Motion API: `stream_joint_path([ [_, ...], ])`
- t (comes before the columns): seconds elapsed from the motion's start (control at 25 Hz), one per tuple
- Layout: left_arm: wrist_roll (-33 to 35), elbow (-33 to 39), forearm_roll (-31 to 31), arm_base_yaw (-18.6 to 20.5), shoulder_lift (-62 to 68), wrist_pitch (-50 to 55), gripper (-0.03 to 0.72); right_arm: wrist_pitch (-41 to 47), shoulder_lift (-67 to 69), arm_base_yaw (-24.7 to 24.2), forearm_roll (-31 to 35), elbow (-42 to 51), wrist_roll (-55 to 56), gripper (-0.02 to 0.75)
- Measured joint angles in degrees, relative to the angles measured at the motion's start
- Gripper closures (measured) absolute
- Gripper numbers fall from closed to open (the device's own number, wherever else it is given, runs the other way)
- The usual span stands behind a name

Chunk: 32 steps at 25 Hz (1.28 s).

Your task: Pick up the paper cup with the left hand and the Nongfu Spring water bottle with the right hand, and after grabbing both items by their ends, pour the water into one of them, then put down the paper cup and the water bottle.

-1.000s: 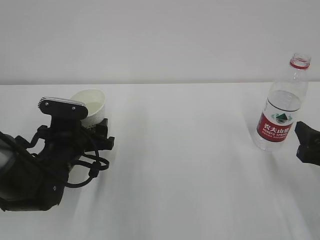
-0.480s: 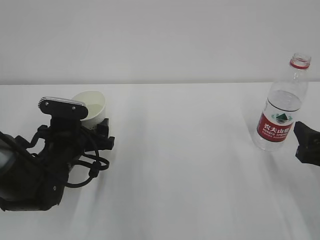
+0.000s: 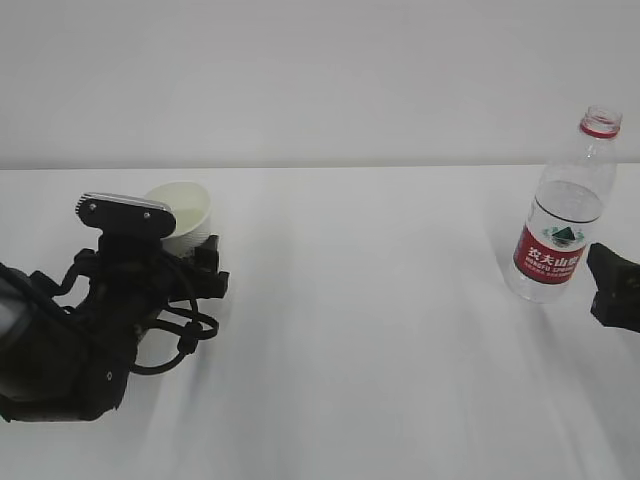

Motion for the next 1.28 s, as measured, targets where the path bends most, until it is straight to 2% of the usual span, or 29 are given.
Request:
stream_joint_path([
  [0.16, 0.0, 0.0, 0.0, 0.0, 0.0, -0.8, 0.001, 0.0, 0.0, 0.0, 0.0, 0.0, 0.0, 0.145],
  [0.72, 0.0, 0.1, 0.2, -0.2, 0.0, -1.0, 0.002, 0.0, 0.0, 0.0, 0.0, 0.0, 0.0, 0.145],
  [1.08, 0.0, 4.1, -0.3, -5.1, 0.0, -1.9, 0.002, 0.0, 0.0, 0.0, 0.0, 0.0, 0.0, 0.145],
  [1.28, 0.0, 4.3, -3.2, -7.6, 0.0, -1.9, 0.002, 0.0, 0.0, 0.0, 0.0, 0.0, 0.0, 0.145],
])
